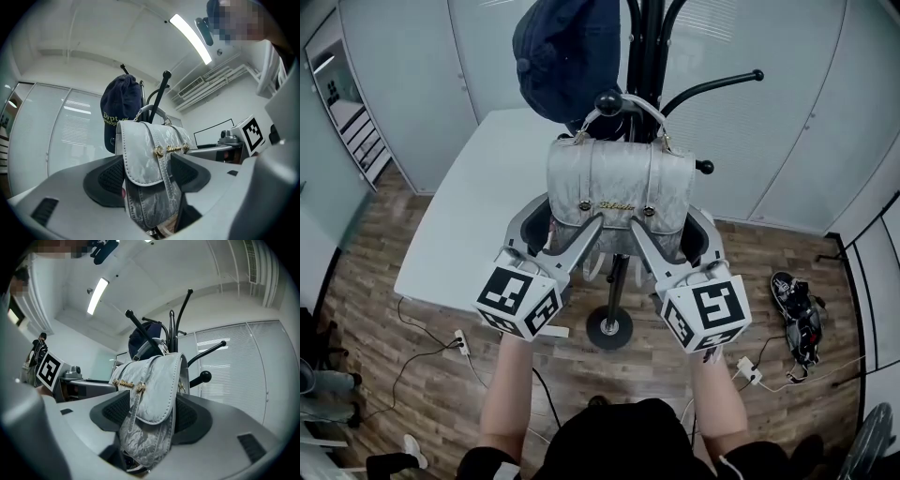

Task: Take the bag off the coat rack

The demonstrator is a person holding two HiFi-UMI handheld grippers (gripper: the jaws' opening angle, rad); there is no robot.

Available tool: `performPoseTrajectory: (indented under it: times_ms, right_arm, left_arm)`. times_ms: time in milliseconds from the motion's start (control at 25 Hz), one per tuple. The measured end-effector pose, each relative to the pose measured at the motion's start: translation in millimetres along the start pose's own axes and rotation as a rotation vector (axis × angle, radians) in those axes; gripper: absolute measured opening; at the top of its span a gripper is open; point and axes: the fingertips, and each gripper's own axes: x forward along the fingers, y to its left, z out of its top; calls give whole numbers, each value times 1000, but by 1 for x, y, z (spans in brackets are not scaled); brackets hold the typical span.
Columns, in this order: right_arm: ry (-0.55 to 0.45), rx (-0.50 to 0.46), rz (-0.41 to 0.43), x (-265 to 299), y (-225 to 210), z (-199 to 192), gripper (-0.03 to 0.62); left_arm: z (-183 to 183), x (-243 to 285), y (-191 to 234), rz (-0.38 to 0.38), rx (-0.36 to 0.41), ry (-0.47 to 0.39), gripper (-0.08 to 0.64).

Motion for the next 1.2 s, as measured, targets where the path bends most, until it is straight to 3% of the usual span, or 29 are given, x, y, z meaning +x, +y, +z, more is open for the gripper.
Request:
performPoseTrajectory:
  times_ms: [680,1200]
  right_arm:
    - [-7,-45,32,-14,3,17,258]
    - [-132,-121,86,-30,24,64,255]
  left_arm:
    - [20,-15,-13,38,28,-66,264]
    - [70,-44,-24,102,119,-177,261]
